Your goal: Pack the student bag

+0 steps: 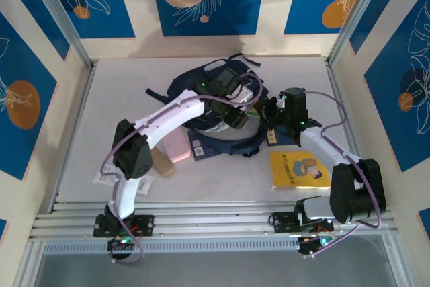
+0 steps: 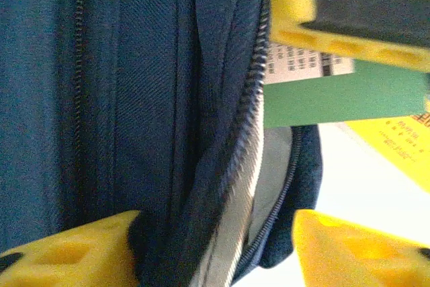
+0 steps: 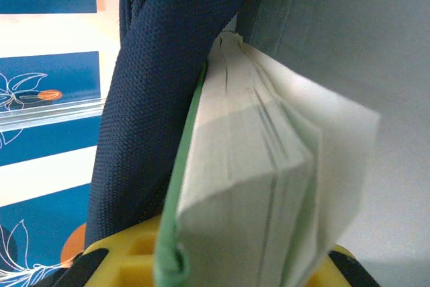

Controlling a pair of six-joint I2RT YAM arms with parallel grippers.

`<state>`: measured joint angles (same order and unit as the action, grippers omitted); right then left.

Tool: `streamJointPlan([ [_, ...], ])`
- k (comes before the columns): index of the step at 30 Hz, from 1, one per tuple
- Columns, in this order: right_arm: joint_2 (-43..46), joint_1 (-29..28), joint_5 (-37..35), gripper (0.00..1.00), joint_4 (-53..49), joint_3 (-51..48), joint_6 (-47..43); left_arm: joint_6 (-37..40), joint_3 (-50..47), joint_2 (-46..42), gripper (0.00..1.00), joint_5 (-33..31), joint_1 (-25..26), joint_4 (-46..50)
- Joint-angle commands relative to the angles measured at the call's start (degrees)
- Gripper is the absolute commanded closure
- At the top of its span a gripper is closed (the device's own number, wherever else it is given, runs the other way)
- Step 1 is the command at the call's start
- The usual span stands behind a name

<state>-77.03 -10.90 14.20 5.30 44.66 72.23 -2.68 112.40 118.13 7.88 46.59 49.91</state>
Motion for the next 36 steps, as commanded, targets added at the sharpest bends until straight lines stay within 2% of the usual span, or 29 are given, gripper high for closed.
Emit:
streamJointPlan([
  [1,2.49,-0.93,2.35,1.0,4.19,2.89,-0.34,1.4,3.52,2.34,0.52,-0.66,-1.06,-0.71],
  [3,2.6,-0.95,2.17,1.0,4.01,2.84,-0.62,1.62,4.45,2.39,0.67,-1.38,-1.41,-0.63],
  [6,3.25,-0.94,0.9,1.0,2.4,2.89,-1.83,2.45,6.01,0.9,0.96,-3.24,-1.68,-0.44],
  [7,3.4,-0.94,0.4,1.0,1.75,2.88,-2.23,2.74,6.45,-0.14,1.0,-4.56,-1.75,-0.5],
  [12,3.96,-1.23,-2.59,1.0,-0.64,2.35,-3.11,3.98,6.91,-6.57,1.0,-15.39,-2.21,-1.64],
  [14,3.34,-1.43,-3.89,1.0,-0.44,2.05,-2.33,4.25,7.4,-8.38,1.0,-17.61,-2.81,-2.72],
  [18,-0.49,-2.24,-4.96,1.0,1.95,3.22,-0.37,4.26,12.22,-7.88,1.0,-23.13,-3.82,-1.62],
  [24,-9.87,-5.87,-8.29,1.0,6.2,9.93,0.61,2.97,16.75,-7.12,1.0,-22.81,-6.12,-0.94],
  [29,-25.55,-9.56,-9.15,0.99,7.02,24.24,2.29,0.84,19.46,-6.15,1.0,-19.59,-8.38,-0.78],
  [30,-29.6,-10.28,-8.61,0.9,6.62,29.0,2.58,0.15,19.76,-5.71,1.0,-18.62,-8.97,-0.92],
  [33,-40.92,-11.5,-4.74,0.54,1.95,42.43,3.23,-1.46,21.07,-4.01,1.0,-16.57,-10.6,-0.15],
  [36,-41.26,-12.84,-8.99,0.3,-2.75,45.0,1.32,-2.87,21.28,-3.08,1.0,-14.92,-12.4,0.21],
])
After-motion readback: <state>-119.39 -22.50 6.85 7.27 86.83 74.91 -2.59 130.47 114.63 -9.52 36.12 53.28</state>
